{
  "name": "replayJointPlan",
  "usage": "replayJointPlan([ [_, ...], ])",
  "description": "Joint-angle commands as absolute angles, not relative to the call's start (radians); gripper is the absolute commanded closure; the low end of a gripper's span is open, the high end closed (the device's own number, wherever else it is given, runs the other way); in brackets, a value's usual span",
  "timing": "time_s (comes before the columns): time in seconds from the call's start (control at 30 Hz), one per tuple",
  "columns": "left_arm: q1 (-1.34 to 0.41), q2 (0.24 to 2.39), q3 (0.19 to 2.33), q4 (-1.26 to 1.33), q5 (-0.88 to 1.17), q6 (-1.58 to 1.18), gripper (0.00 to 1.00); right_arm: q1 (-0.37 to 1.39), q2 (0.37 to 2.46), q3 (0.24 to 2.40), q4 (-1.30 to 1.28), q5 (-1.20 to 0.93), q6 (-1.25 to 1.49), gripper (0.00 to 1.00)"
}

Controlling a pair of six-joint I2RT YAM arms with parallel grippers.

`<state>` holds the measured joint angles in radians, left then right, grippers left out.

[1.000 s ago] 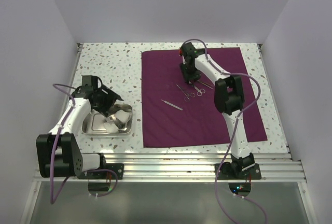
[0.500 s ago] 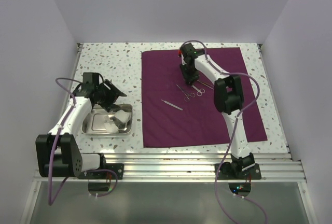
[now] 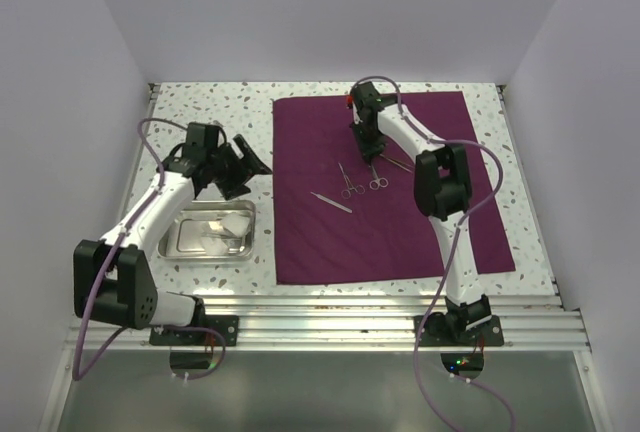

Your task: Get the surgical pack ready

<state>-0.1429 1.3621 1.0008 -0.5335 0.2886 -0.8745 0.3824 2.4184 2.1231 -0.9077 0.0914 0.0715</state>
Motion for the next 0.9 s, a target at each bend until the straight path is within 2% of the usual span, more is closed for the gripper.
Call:
replayJointPlan([
  [0.0, -0.205, 1.385, 1.057, -0.444, 0.308, -0.821, 0.2, 0.373, 2.318, 2.138, -0.94, 0.158, 0.087, 1.0],
  [0.2, -0.329, 1.446, 1.087, -0.247, 0.387, -0.821, 0.19, 0.371, 2.208, 2.118, -0.953, 0.109, 0.138, 1.0],
  [0.4, -0.469, 1.546, 1.184, -0.127, 0.301, -0.77, 0.18, 0.376, 2.177, 2.18, -1.055, -0.081, 0.305, 1.0],
  [0.57, -0.492, 1.635, 1.21, -0.063, 0.319, -0.787, 0.19, 0.417, 2.111, 2.111, -1.014, -0.187, 0.414, 1.0],
  [0.87, -0.494, 1.766, 1.285, -0.015, 0.425, -0.839, 0.29, 0.5, 2.072, 2.091, -0.992, -0.256, 0.486, 1.0],
])
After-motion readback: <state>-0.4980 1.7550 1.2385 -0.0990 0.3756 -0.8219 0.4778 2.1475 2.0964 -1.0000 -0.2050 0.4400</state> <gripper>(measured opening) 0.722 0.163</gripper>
